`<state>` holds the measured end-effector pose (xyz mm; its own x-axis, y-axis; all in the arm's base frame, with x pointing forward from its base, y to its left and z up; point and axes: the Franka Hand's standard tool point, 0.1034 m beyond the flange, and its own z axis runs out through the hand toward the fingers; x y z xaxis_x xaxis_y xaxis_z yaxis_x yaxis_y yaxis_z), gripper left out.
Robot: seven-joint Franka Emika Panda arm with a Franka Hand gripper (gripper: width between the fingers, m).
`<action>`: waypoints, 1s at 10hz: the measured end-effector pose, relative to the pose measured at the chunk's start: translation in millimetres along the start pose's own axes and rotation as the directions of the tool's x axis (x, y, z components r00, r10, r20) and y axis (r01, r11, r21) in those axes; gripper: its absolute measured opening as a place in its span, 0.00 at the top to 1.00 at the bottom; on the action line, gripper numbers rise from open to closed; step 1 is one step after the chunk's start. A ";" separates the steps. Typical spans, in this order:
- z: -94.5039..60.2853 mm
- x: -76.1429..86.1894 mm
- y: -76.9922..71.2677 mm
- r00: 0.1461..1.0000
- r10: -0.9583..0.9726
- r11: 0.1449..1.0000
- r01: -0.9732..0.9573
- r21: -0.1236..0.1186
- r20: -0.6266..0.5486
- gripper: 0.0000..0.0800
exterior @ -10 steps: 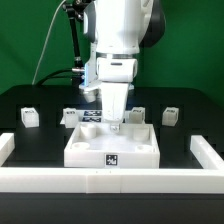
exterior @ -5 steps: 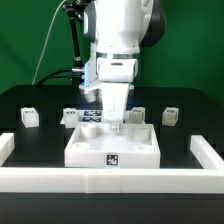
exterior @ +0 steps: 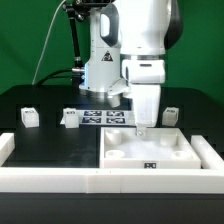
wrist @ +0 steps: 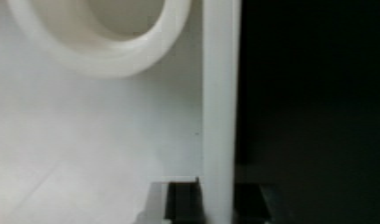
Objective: Assemble one leg
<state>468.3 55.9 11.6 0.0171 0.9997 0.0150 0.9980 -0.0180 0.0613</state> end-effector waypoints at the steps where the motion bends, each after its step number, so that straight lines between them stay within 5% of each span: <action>1: 0.4 5.5 8.3 1.000 -0.008 1.000 0.008 -0.010 -0.004 0.93; 8: 1.2 11.5 20.3 1.000 0.003 1.000 -0.004 -0.023 -0.008 0.91; 10: 1.3 11.3 20.1 1.000 0.004 1.000 -0.004 -0.023 -0.008 0.47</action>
Offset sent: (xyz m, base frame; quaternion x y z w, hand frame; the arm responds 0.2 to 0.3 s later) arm 0.0178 0.0149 -0.0039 -0.0041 0.0036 0.0072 1.0000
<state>488.6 66.8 11.7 0.0204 0.9995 0.0235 0.9962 -0.0223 0.0842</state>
